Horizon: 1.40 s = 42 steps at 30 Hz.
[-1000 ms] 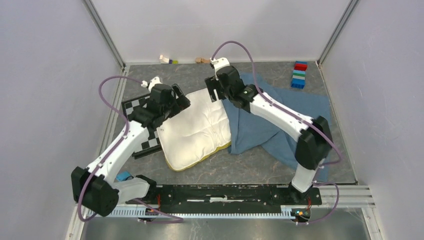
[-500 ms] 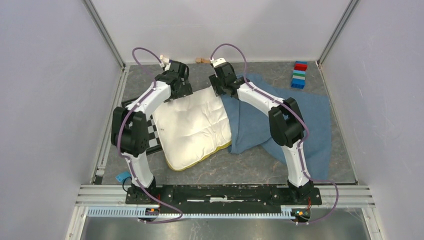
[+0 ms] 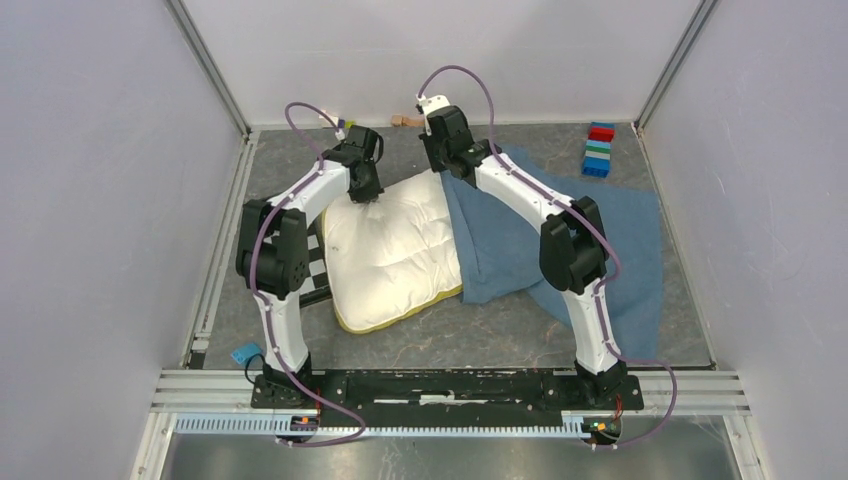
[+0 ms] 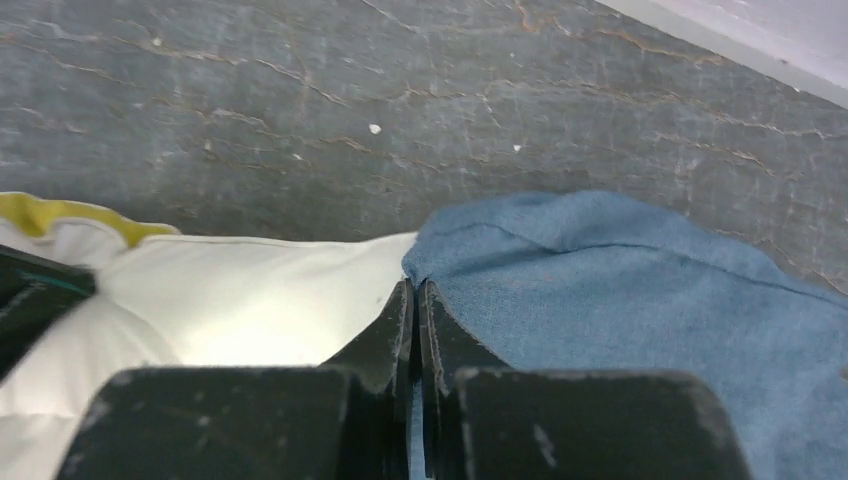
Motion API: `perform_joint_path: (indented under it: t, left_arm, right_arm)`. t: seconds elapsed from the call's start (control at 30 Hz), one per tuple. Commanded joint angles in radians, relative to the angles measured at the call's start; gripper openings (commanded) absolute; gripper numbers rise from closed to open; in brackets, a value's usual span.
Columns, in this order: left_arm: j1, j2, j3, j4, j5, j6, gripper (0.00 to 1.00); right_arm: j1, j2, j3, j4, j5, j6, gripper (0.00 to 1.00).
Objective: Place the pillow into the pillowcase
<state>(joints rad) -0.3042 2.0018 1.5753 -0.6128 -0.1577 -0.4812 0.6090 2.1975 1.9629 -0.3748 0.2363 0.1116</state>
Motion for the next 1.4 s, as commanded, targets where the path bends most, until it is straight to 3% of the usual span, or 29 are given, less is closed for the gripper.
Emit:
perform_joint_path:
  t: [0.0, 0.1, 0.2, 0.4, 0.6, 0.7, 0.77, 0.97, 1.1, 1.37]
  left_arm:
    - [-0.044, -0.087, -0.053, 0.131, 0.145, -0.002, 0.02]
    - [-0.094, -0.196, -0.109, 0.240, 0.227, -0.064, 0.02]
    - [-0.151, -0.308, -0.148, 0.305, 0.197, -0.097, 0.03]
    - [-0.093, -0.322, -0.175, 0.223, 0.111, -0.213, 0.02]
    - [-0.091, -0.282, -0.208, 0.221, 0.102, -0.214, 0.02]
    - [-0.091, -0.282, -0.207, 0.204, 0.072, -0.194, 0.02]
    - [-0.091, -0.287, -0.210, 0.195, 0.053, -0.181, 0.02]
    - [-0.093, -0.297, -0.221, 0.180, 0.032, -0.151, 0.02]
    - [-0.092, -0.298, -0.222, 0.163, 0.021, -0.122, 0.02]
    - [-0.093, -0.308, -0.242, 0.160, 0.018, -0.116, 0.02]
  right_arm:
    - [0.039, -0.071, 0.052, 0.013, -0.099, 0.050, 0.02]
    - [0.073, -0.109, -0.001, 0.059, -0.168, 0.108, 0.00]
    - [0.090, -0.109, -0.087, 0.107, -0.222, 0.161, 0.00]
    - [0.068, -0.122, -0.182, 0.116, -0.226, 0.193, 0.02]
    - [0.067, -0.266, -0.188, 0.012, -0.168, 0.152, 0.59]
    - [0.095, -0.429, -0.326, -0.021, -0.085, 0.144, 0.87]
    - [0.131, -0.568, -0.489, -0.007, -0.002, 0.148, 0.95]
    - [0.288, -0.925, -0.955, -0.008, 0.226, 0.305, 0.95]
    - [0.380, -1.081, -1.162, 0.002, 0.307, 0.433, 0.92]
    - [0.426, -1.104, -1.348, 0.169, 0.299, 0.490, 0.92]
